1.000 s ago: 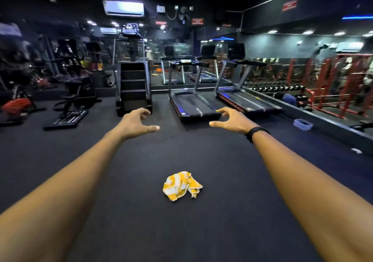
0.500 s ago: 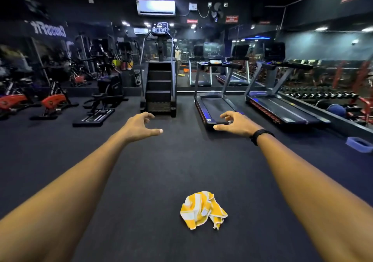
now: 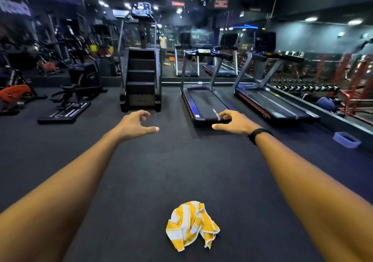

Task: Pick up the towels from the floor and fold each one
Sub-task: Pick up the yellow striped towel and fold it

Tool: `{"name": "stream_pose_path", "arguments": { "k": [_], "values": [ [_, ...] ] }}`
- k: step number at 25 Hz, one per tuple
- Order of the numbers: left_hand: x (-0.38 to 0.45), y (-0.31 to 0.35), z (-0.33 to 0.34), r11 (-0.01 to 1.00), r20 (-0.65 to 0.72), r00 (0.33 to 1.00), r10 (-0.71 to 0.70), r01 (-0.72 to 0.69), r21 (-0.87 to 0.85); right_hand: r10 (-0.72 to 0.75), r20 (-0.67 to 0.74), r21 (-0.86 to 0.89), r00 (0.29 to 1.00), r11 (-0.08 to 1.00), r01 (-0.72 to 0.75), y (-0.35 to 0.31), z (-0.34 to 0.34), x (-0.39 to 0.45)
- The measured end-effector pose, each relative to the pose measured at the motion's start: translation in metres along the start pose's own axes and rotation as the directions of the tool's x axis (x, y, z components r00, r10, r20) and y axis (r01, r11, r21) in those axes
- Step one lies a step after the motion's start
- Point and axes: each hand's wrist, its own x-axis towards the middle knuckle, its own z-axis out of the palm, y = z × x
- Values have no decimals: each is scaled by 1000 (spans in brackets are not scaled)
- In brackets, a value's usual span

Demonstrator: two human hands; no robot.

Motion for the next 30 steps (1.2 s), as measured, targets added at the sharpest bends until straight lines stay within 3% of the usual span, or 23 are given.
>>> {"name": "stream_pose_path", "arguments": {
  "k": [5, 9, 15, 23, 27, 30],
  "values": [
    [146, -57, 62, 999, 114, 993, 12, -8, -31, 89, 15, 23, 996, 996, -89, 51, 49, 126],
    [270, -103, 125, 999, 282, 959, -10, 19, -29, 244, 50, 38, 968, 968, -246, 100, 98, 233],
    [379, -193, 252, 993, 468, 876, -117, 110, 43, 420, 166, 0, 892, 905, -426, 204, 234, 320],
    [380, -388, 497, 952, 594, 747, -300, 270, 141, 502, 396, -109, 768, 857, -504, 402, 494, 347],
    [363, -484, 633, 945, 704, 637, -314, 278, 170, 541, 475, -182, 694, 832, -524, 514, 632, 328],
    [348, -535, 705, 946, 724, 615, -311, 275, 173, 574, 496, -270, 652, 815, -512, 578, 709, 311]
  ]
}}
